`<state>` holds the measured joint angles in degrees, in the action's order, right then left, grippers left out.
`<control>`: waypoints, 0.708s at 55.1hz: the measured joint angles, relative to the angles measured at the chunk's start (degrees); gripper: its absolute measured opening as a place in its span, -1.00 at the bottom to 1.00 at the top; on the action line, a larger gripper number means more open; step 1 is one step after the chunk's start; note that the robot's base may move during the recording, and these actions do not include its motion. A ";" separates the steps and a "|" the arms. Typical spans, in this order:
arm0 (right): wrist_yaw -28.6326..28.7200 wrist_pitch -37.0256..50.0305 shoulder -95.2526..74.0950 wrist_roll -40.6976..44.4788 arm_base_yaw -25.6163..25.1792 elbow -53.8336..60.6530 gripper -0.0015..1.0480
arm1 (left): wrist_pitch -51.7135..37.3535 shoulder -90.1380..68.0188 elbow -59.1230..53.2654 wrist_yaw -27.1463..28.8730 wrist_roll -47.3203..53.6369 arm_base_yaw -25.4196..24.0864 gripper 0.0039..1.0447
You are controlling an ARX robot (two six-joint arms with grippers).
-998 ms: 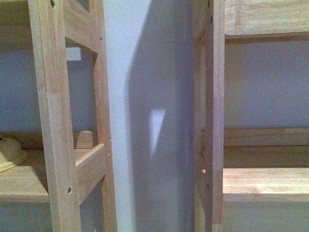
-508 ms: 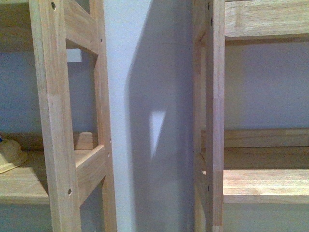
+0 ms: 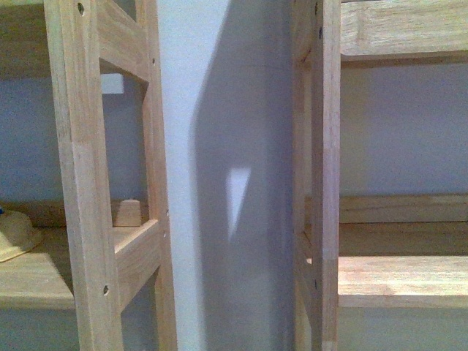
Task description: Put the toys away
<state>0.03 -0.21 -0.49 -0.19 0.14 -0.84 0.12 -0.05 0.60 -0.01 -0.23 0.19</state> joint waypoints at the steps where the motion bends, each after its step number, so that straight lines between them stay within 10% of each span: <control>1: 0.00 0.00 0.00 0.00 0.00 0.02 0.64 | 0.00 0.00 0.00 0.00 0.00 0.00 0.88; 5: 0.00 0.00 0.00 -0.02 0.00 0.00 0.90 | 0.00 0.00 0.00 0.00 0.00 0.02 0.88; 39: 0.00 0.00 0.00 0.00 0.00 0.02 0.87 | 0.00 0.00 0.00 0.00 0.02 0.00 0.88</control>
<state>0.03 -0.21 -0.49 -0.19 0.14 -0.82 0.12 -0.05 0.60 -0.01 -0.21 0.19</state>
